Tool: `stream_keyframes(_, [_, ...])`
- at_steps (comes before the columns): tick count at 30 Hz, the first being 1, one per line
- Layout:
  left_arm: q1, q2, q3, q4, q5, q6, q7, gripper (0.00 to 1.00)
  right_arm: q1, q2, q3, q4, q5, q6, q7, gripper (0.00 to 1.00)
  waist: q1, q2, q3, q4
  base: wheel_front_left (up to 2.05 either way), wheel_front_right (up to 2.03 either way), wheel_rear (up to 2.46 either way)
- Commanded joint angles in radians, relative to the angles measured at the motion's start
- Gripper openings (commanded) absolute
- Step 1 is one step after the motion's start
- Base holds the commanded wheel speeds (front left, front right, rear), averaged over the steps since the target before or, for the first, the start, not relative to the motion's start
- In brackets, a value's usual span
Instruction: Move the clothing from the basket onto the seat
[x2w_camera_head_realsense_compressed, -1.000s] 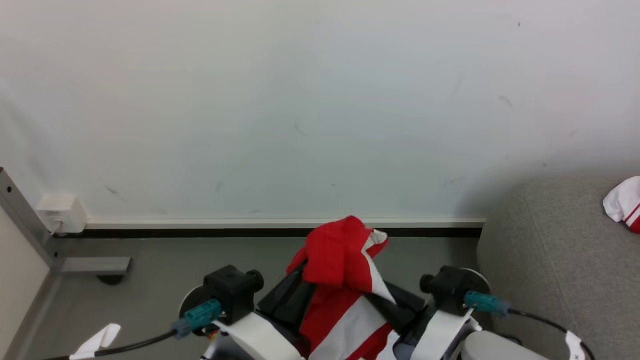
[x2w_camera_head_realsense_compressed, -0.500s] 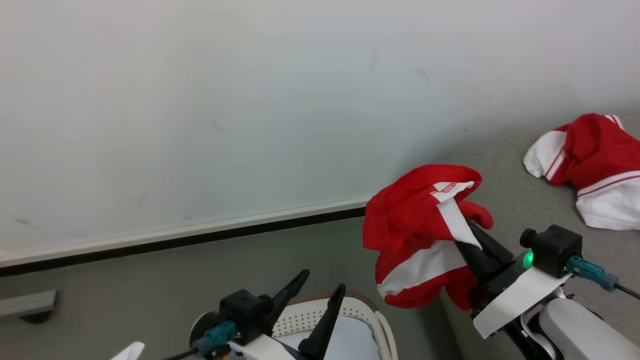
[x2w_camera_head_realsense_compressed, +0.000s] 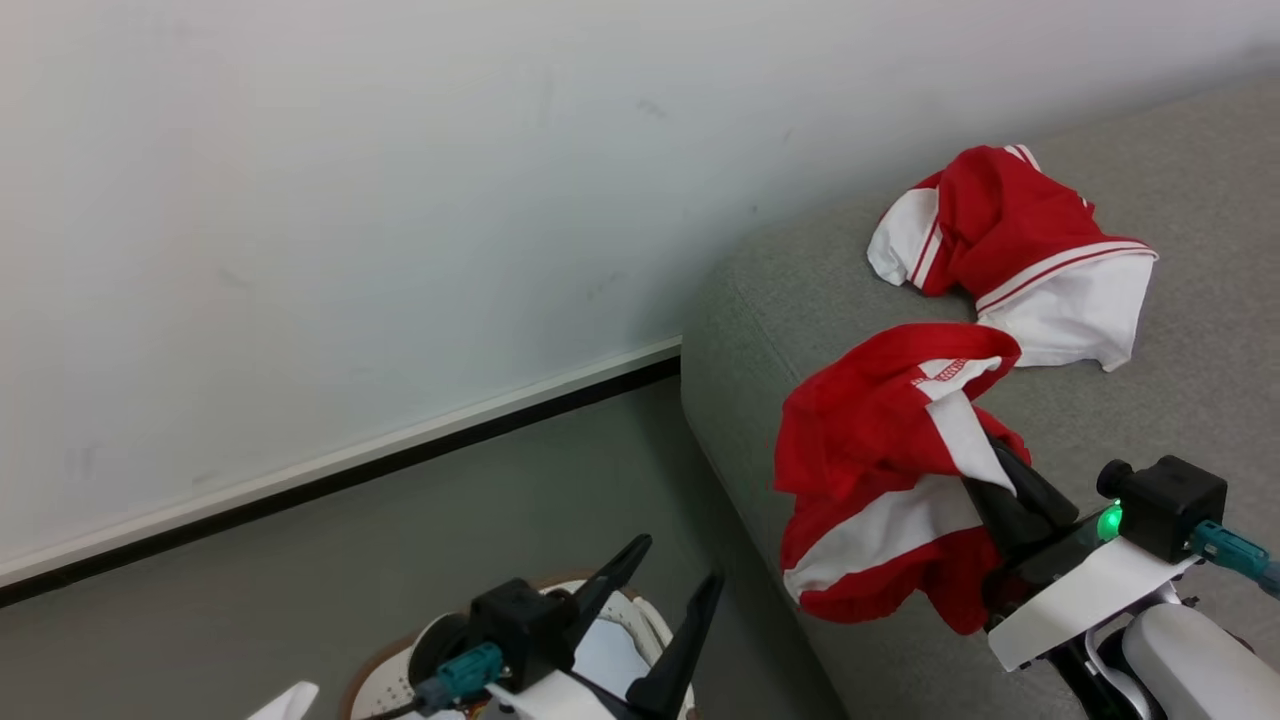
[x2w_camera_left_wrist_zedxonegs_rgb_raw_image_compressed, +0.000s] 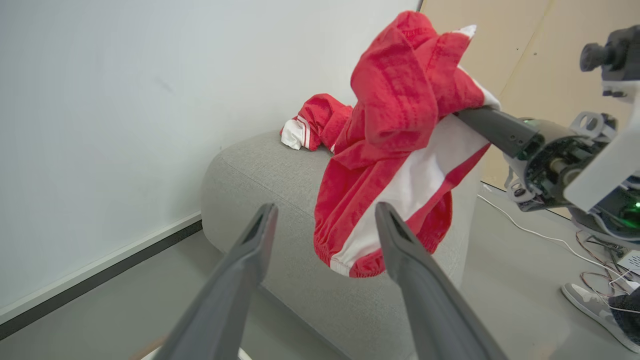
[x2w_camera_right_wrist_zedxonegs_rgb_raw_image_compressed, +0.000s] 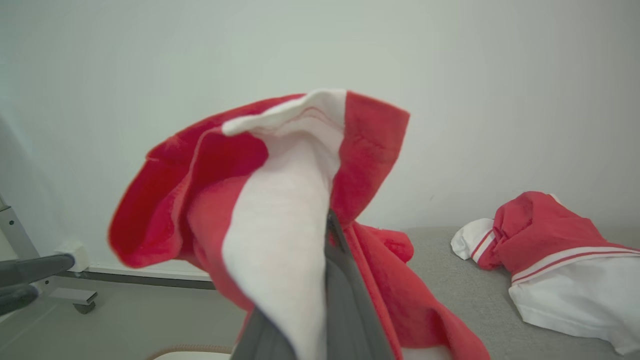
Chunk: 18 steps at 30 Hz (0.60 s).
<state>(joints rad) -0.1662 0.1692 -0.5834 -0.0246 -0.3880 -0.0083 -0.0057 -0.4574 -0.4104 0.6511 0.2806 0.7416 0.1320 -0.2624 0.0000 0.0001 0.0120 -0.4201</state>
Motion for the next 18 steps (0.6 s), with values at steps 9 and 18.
stream_keyframes(9, [-0.112, 0.02, -0.014, -0.045, 0.054, -0.017, 0.038, 1.0, -0.092, 0.009, -0.186, 0.053, -0.067, -0.003, -0.003, 0.0, 0.0, -0.0001, 0.197, 0.038, 0.0, 0.0, 0.0])
stream_keyframes(18, [-0.298, 0.01, -0.001, -0.062, 0.098, -0.042, 0.038, 1.0, -0.473, -0.069, -0.56, 0.277, -0.138, -0.003, 0.006, 0.0, 0.0, -0.0001, 0.474, 0.176, 0.0, 0.0, 0.0])
